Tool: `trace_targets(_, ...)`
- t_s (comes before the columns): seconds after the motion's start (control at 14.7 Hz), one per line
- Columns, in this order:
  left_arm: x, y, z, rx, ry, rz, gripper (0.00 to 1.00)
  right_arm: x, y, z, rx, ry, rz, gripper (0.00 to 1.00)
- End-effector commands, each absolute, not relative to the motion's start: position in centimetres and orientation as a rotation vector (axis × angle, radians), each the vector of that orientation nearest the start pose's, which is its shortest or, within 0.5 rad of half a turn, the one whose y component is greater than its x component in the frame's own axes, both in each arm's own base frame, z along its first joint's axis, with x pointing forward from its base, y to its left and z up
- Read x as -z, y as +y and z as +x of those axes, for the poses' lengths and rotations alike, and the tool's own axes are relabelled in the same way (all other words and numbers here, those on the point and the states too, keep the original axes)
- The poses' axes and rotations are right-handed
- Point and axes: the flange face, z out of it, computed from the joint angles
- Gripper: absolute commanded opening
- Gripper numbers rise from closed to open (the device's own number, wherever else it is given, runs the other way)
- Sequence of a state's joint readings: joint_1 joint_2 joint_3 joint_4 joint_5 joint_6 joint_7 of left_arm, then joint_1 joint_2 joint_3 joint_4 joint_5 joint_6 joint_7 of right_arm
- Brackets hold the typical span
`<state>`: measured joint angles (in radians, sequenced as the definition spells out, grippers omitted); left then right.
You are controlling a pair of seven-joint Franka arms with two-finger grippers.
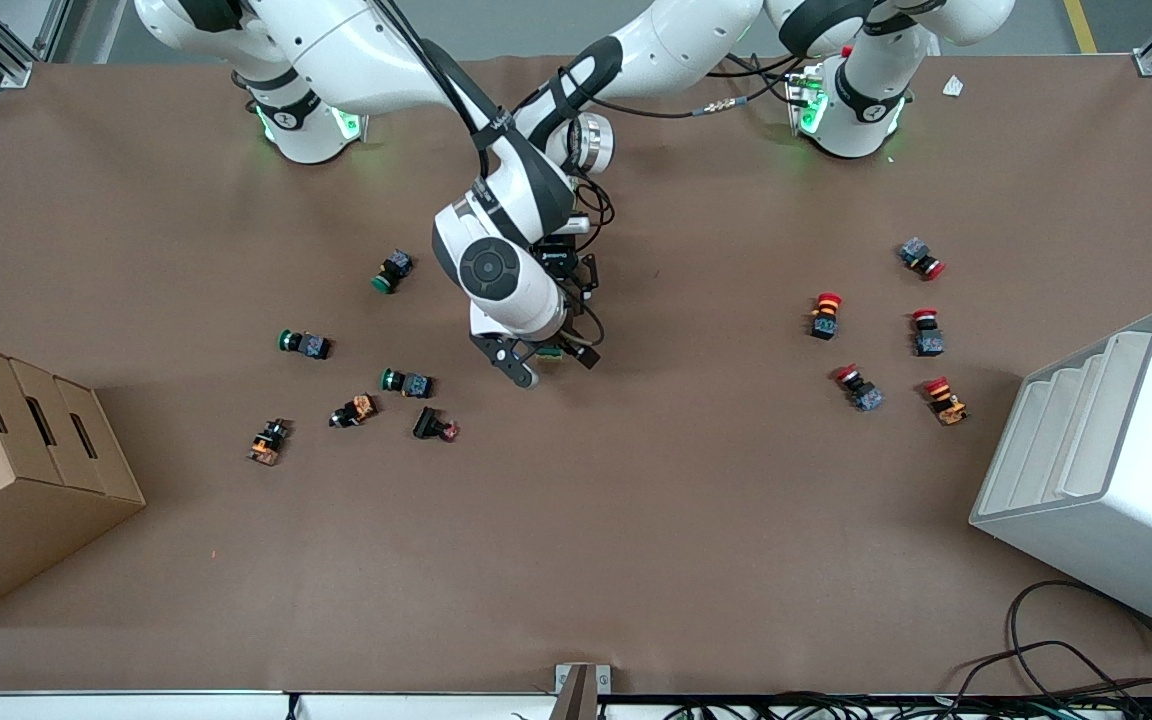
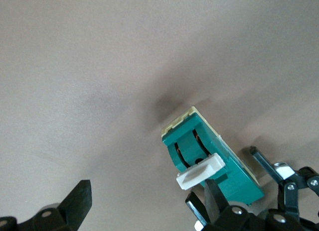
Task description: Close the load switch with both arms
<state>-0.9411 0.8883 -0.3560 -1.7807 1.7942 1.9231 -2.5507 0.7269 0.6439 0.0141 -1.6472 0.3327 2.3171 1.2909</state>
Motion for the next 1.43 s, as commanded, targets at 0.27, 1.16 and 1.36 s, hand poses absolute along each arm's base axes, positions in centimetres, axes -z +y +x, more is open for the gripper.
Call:
trace_targets(0.27,-7.5,-57.7,24.5,1.705,-0.026,-2.675,1.0,-23.5,46.5,51.7,-0.294,1.1,-2.75,1.0)
trace_targets(1.16,-7.4,-57.5,24.8,1.713,-0.019,-2.665,1.0,-20.6,45.8,54.3,-0.234,1.099,-2.717,1.0)
trace_targets(1.36,-7.5,-57.5,24.9,1.715,-0.02,-2.665,1.0,-19.8,46.3,53.9,-0.224,1.09,-2.721,1.0)
